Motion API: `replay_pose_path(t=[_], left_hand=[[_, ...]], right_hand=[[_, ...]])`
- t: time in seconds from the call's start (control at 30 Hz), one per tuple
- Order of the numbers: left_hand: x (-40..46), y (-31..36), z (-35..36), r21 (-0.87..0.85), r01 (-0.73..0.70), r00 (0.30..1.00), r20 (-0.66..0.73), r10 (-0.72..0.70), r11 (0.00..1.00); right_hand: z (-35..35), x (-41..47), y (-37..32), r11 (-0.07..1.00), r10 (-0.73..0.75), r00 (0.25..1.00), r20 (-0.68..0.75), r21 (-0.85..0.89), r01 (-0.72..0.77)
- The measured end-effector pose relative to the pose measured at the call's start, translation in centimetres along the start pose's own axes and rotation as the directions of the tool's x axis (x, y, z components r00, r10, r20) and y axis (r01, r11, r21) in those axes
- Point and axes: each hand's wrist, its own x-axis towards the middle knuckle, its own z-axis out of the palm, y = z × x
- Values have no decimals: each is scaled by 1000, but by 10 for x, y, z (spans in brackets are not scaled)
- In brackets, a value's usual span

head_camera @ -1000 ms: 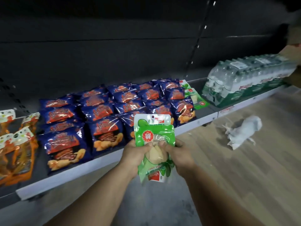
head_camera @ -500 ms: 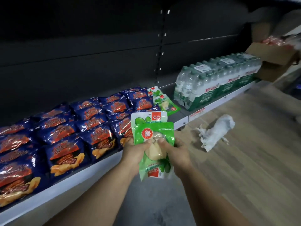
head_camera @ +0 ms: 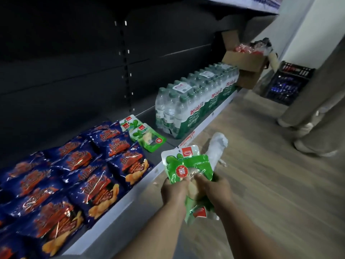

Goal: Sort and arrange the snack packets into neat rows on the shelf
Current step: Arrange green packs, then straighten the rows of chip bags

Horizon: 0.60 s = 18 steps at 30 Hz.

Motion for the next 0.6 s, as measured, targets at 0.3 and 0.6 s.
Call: replay_pose_path(t=[0.3,0.6], left_hand=[[92,48,12,26,-93,995,-37,94,995],[140,87,10,44,-63,996,-62,66,997]], right_hand=[[71,82,-14,999,-8,999,-35,-37,7],[118,131,-40,989,-2,1000,-7,-146,1]])
